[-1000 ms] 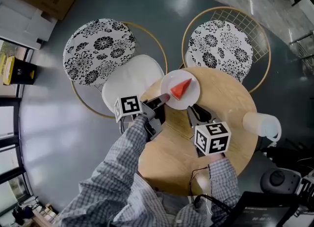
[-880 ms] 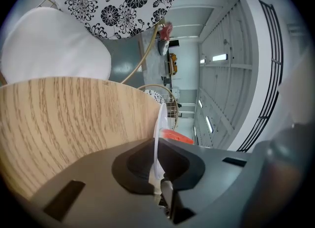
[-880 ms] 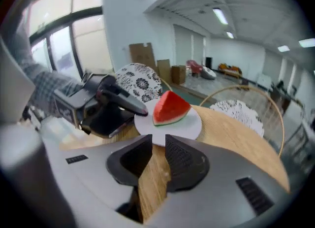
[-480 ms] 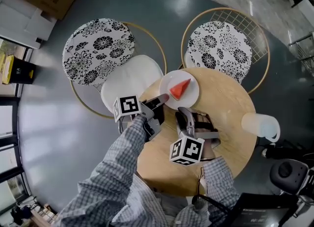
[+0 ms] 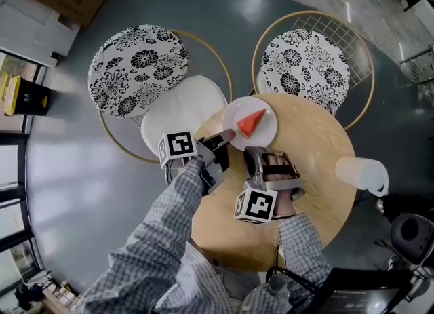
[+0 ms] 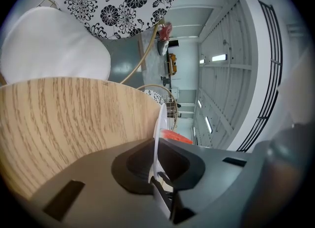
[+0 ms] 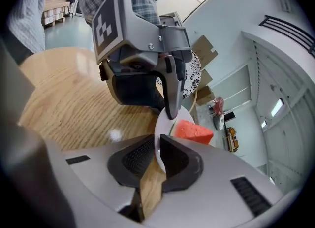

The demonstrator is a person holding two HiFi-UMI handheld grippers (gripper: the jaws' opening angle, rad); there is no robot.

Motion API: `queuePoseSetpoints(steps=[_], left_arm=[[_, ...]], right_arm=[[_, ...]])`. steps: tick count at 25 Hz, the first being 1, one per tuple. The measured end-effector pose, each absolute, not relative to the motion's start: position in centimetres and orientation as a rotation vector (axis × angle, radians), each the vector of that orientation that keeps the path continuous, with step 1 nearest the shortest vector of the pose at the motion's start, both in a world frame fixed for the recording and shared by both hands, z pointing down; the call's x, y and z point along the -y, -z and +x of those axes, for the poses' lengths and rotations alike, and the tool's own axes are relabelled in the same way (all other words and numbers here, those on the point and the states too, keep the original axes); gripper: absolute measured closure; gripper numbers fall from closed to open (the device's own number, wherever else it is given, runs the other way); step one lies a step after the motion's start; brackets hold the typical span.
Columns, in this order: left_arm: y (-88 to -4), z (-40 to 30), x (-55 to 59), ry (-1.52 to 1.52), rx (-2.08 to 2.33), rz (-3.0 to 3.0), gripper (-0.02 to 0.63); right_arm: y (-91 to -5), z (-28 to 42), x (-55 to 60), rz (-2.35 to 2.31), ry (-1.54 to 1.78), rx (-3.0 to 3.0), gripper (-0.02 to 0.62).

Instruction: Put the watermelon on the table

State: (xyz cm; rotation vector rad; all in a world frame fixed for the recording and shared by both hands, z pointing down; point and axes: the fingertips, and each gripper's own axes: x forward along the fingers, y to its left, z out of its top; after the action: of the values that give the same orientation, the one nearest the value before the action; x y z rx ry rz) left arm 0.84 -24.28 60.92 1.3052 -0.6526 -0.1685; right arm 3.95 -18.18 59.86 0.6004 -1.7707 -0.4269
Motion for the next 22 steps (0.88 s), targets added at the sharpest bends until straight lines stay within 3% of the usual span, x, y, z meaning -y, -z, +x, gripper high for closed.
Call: queuePoseSetpoints(steps=[6, 11, 22], left_arm=[[-60.6, 0.9, 24.4, 0.180, 0.670, 1.322, 0.580], [-59.8, 1.2, 24.9, 0.211, 0.650, 1.341, 0.478], [-59.6, -0.3, 23.7, 0.242, 0.641, 1.309, 0.476]], right_arm=[[-59.9, 3.9, 18.2, 0.599, 0.398, 1.780, 0.551], [-60.0, 4.0, 18.2, 0.602, 0.386, 1.780, 0.549], [-60.6, 3.8, 18.1, 0.575, 0.338, 1.778, 0.549]])
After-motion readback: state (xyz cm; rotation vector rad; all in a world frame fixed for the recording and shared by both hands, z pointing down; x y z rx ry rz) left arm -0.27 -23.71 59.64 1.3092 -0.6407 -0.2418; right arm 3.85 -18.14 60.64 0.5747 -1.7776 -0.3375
